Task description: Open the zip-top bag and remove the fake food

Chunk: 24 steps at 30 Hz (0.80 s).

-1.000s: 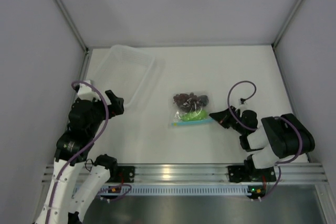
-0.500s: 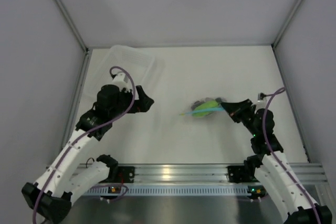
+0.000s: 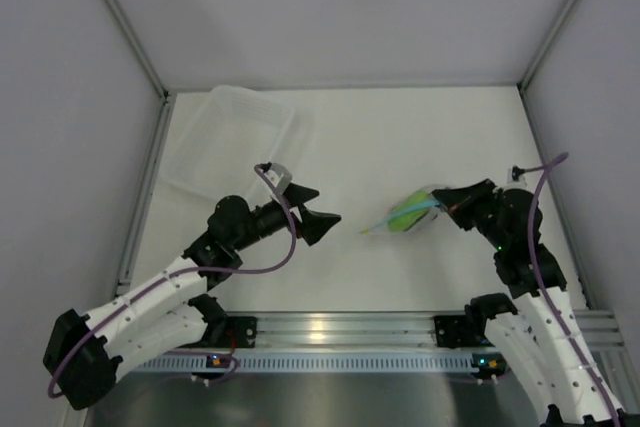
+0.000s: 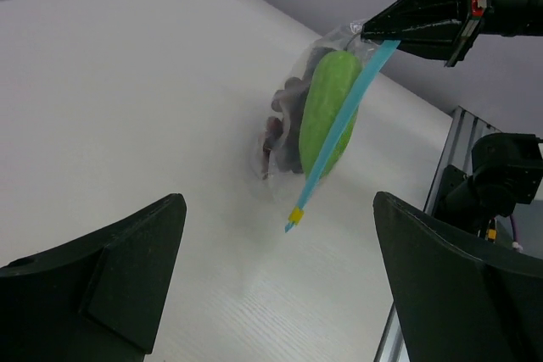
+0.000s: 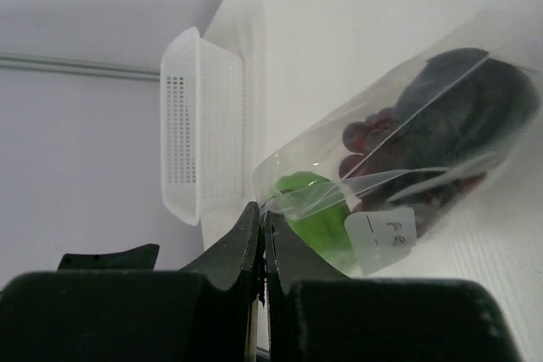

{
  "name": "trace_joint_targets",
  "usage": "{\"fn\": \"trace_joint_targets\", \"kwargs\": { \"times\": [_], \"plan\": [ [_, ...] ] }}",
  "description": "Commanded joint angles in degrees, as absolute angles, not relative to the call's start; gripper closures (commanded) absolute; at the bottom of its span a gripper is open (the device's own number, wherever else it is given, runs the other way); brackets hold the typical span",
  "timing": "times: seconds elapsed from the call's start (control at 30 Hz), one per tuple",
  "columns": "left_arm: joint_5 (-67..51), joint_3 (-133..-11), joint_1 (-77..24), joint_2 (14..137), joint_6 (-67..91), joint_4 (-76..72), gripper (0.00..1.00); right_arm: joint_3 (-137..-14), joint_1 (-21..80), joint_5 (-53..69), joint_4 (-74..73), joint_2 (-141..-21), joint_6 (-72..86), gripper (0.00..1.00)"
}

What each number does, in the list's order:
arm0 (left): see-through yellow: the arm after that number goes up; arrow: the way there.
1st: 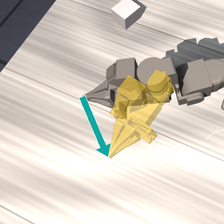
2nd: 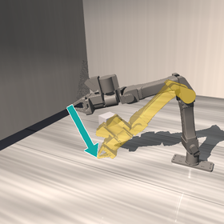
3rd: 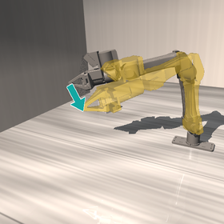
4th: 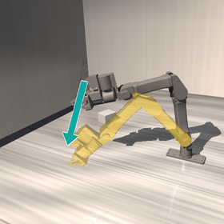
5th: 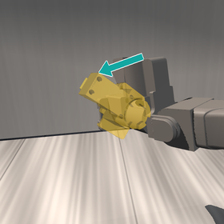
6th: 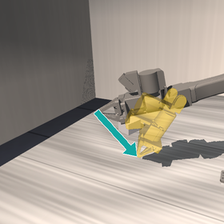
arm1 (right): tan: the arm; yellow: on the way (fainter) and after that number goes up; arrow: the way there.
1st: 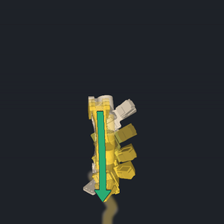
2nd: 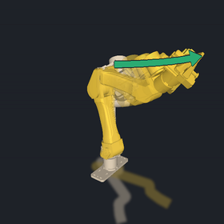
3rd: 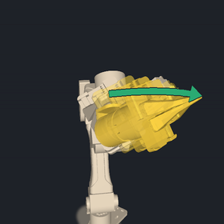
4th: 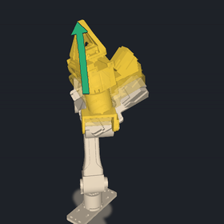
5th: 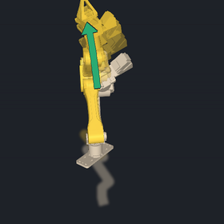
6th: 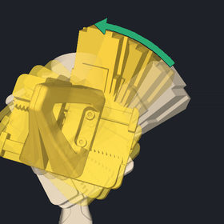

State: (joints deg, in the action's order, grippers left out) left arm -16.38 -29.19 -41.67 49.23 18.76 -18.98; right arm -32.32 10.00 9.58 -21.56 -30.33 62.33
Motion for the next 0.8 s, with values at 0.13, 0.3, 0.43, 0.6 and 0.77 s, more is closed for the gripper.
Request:
{"fn": "trace_joint_targets", "kwargs": {
  "times": [0.13,0.3,0.43,0.6,0.77],
  "plan": [
    [-24.07,-24.44,-42.01,49.13,11.25,-42.26,0.02,-39.81,9.93,7.47,-23.12,-27.77,68.02,1.00],
    [-24.17,-24.08,-43.24,51.59,8.89,-47.10,0.02,-42.70,10.11,5.72,-23.73,-27.25,69.70,1.00],
    [-24.08,-23.73,-44.47,54.66,8.18,-50.35,0.02,-45.61,10.11,5.71,-24.17,-28.12,70.66,1.00],
    [-21.45,-22.33,-44.82,55.46,8.96,-54.22,0.02,-49.65,10.11,7.38,-23.03,-29.35,71.28,1.00],
    [-22.85,-22.05,-45.00,57.30,10.89,-59.50,0.02,-51.33,10.02,9.67,-21.01,-29.36,72.86,1.00]
  ]
}}
